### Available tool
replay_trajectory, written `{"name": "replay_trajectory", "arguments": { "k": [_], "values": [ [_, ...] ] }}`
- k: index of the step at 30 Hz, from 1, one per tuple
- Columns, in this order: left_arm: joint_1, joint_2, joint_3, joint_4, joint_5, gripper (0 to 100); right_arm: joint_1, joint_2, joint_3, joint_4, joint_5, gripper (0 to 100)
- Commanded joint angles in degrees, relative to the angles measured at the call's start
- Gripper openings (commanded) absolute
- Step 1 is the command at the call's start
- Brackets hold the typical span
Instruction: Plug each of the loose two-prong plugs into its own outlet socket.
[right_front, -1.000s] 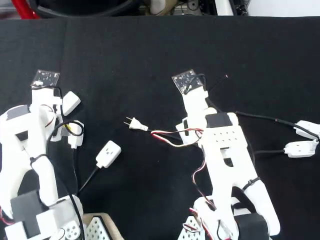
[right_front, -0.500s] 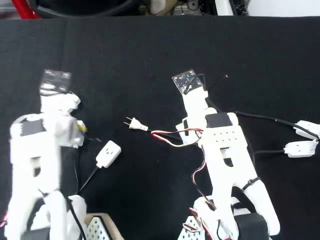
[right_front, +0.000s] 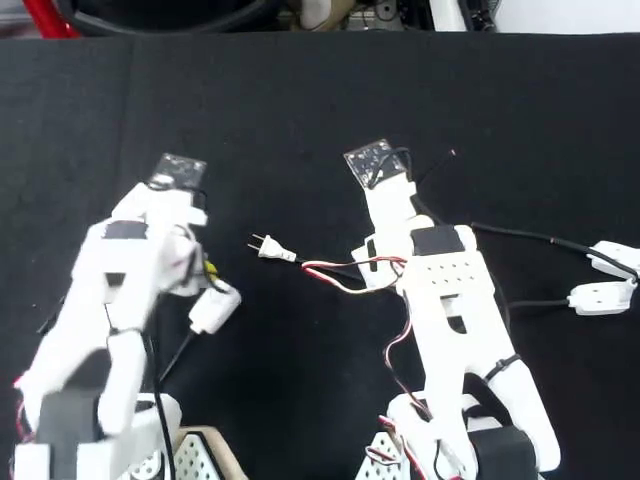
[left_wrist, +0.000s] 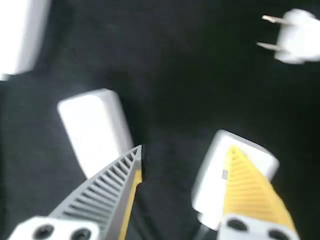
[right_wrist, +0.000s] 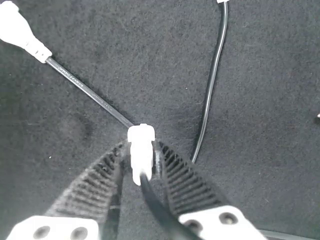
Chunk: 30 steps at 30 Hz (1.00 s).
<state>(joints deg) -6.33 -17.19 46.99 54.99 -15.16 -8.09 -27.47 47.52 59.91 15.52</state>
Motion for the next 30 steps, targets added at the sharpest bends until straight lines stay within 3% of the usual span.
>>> {"name": "replay_trajectory", "arguments": {
  "k": [1,6,12,16,21,24,30],
  "values": [
    [-8.7,4.6,-5.8,-1.1,-4.7,24,-0.4,0.1,-3.0,-0.5,0.6,1.2],
    [-11.6,1.2,-4.5,-0.8,-8.1,24,-0.4,0.1,-3.1,-0.6,0.6,1.2],
    [-8.5,-7.0,-0.3,-0.2,-7.8,24,-0.4,0.1,-3.1,-0.6,1.7,1.2],
    [-6.8,-15.2,1.1,4.7,-7.6,24,-0.4,0.1,-3.1,-0.6,1.7,1.2],
    [-15.3,-24.6,1.2,6.9,-7.6,24,0.4,0.1,-3.1,-0.5,1.7,1.2],
    [-20.4,-23.5,1.3,6.5,-9.7,26,2.3,0.1,-3.8,-0.5,1.7,1.2],
    [-21.2,-9.2,0.0,-1.7,-9.7,27,3.3,0.1,-5.1,1.6,1.7,1.2]
  ]
}}
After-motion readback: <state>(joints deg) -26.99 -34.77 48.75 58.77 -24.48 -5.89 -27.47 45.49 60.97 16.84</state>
